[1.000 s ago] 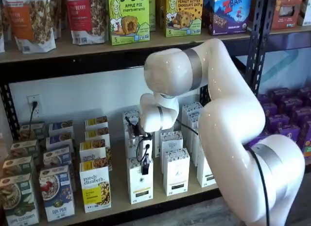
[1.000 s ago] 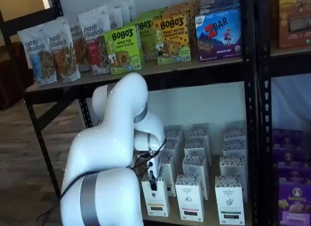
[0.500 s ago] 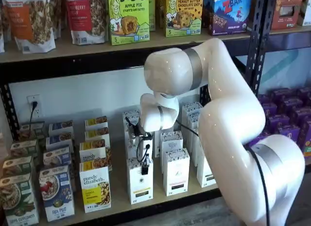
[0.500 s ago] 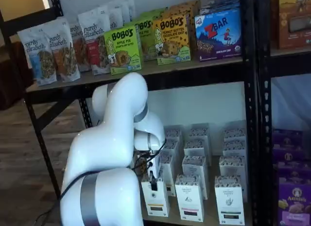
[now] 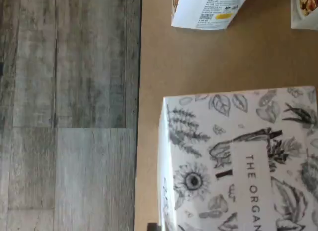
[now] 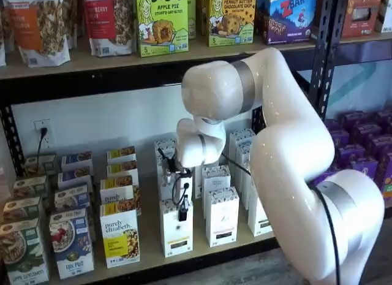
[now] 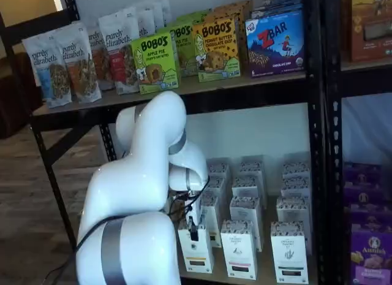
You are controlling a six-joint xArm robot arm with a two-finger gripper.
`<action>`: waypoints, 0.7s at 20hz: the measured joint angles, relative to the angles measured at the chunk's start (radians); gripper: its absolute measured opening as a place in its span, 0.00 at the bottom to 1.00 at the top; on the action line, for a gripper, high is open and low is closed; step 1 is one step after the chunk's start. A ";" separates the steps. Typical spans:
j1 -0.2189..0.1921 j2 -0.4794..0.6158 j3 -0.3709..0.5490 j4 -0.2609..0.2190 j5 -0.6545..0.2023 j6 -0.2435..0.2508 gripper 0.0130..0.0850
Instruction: Pick up the white box with a yellow strip in the middle, on the bottom shelf, the fourth box from the left
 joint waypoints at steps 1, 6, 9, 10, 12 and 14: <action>0.000 0.000 0.002 0.000 -0.004 0.000 0.72; 0.003 0.001 0.004 0.013 -0.012 -0.009 0.72; 0.006 0.004 -0.001 0.026 -0.006 -0.018 0.61; 0.006 0.005 -0.004 0.025 -0.002 -0.017 0.61; 0.007 0.006 -0.007 0.010 0.001 -0.002 0.61; 0.007 0.005 -0.004 0.008 -0.002 0.000 0.61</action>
